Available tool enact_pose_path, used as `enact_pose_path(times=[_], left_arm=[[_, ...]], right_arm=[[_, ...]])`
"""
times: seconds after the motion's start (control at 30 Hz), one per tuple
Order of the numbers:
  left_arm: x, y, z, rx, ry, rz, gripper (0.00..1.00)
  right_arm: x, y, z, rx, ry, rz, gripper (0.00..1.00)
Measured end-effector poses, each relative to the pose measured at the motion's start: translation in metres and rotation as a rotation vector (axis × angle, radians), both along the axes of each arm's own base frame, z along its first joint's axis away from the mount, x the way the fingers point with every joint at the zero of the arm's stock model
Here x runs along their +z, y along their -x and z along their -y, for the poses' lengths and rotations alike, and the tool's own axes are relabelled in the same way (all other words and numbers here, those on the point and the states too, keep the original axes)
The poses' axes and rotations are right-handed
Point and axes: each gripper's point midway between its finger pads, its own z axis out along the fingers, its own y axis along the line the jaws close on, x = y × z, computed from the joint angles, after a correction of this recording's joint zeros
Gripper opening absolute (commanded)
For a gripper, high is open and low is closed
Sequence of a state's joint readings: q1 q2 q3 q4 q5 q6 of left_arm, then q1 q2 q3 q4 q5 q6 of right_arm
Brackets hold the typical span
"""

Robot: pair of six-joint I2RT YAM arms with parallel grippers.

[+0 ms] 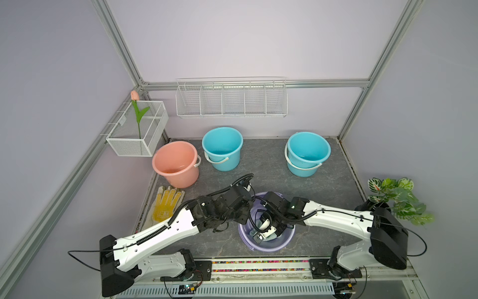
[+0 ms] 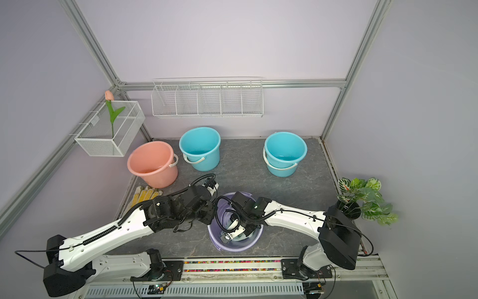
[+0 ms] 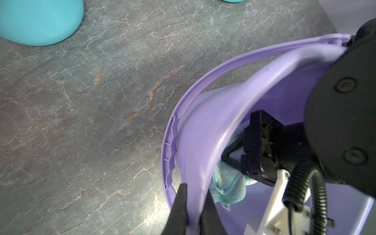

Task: Wipe the inside of the bucket with a cloth
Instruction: Wipe the dirt from the inside of the bucket.

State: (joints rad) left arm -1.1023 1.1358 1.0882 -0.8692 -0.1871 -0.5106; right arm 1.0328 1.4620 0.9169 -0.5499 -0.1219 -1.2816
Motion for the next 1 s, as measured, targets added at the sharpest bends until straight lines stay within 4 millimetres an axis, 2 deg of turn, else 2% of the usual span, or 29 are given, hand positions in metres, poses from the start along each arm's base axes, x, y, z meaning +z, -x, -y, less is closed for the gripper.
enact_pose_path(times=[0.13, 0.23, 0.4, 0.53, 0.73, 1.0], left_arm=[[-0.002, -0.001, -0.004, 0.009, -0.010, 0.008, 0.00], [-0.002, -0.001, -0.004, 0.011, -0.007, 0.012, 0.00], [-0.002, -0.002, -0.004, 0.019, -0.005, 0.019, 0.00], [0.000, -0.007, -0.008, 0.042, -0.012, 0.046, 0.00], [0.005, -0.012, -0.015, 0.070, -0.021, 0.079, 0.00], [0.006, -0.013, -0.010, 0.063, -0.006, 0.082, 0.00]], right_arm=[[-0.002, 0.002, -0.017, -0.049, -0.113, -0.044, 0.07], [0.000, -0.005, -0.032, -0.102, -0.209, -0.042, 0.07], [0.015, -0.033, -0.056, -0.215, -0.385, 0.054, 0.07], [0.025, -0.055, -0.066, -0.278, -0.456, 0.177, 0.07], [0.027, -0.087, -0.065, -0.335, -0.436, 0.419, 0.07], [0.033, -0.113, -0.044, -0.315, -0.289, 0.681, 0.07]])
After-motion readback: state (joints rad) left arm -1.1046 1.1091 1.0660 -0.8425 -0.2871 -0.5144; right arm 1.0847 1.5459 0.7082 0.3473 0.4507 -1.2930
